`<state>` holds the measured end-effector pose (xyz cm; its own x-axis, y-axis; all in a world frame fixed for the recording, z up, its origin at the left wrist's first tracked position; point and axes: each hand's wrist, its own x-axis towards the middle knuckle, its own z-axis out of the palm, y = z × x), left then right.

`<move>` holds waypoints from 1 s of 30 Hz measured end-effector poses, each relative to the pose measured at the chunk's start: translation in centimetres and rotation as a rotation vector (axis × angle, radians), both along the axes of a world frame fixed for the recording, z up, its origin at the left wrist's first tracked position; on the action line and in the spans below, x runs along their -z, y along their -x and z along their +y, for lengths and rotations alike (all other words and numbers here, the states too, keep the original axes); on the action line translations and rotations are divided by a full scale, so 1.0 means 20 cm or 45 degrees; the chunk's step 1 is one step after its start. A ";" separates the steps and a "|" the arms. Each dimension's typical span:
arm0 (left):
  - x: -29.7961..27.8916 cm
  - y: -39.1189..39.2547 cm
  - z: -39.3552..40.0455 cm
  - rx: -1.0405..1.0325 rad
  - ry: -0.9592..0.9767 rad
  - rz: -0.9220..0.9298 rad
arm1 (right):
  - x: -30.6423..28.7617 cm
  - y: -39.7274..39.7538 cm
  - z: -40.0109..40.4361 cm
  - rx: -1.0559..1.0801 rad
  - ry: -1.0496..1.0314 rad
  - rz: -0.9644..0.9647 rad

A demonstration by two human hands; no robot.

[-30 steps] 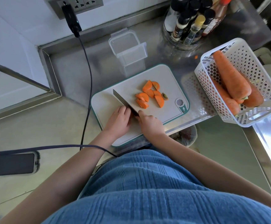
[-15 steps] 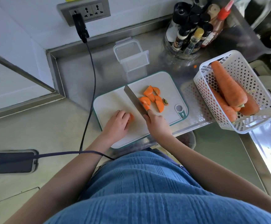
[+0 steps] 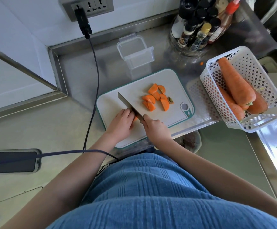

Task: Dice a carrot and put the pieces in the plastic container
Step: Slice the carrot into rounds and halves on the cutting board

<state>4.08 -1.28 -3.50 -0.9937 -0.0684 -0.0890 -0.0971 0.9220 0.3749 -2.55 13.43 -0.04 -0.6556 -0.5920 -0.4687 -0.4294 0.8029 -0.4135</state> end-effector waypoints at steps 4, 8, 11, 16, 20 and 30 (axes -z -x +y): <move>0.02 0.00 0.00 -0.010 0.003 -0.001 | 0.00 -0.01 0.00 -0.027 -0.010 0.037; 0.03 0.00 0.00 -0.029 -0.005 -0.019 | 0.01 -0.04 -0.01 -0.013 -0.029 0.048; 0.03 0.01 0.00 -0.045 -0.029 -0.053 | 0.04 -0.04 -0.04 0.037 -0.042 0.007; 0.01 0.00 0.01 -0.046 -0.042 -0.043 | 0.06 -0.02 -0.09 0.039 -0.064 -0.035; 0.00 -0.02 0.03 -0.092 -0.041 0.003 | 0.04 -0.01 -0.09 0.069 -0.016 -0.049; 0.03 -0.15 0.00 -0.154 0.030 0.099 | -0.03 0.05 -0.06 0.148 0.089 0.076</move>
<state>7.12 -1.21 -4.16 -0.9818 -0.1896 -0.0089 -0.1798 0.9140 0.3637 -3.50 12.32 0.62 -0.7471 -0.5405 -0.3870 -0.3611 0.8187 -0.4465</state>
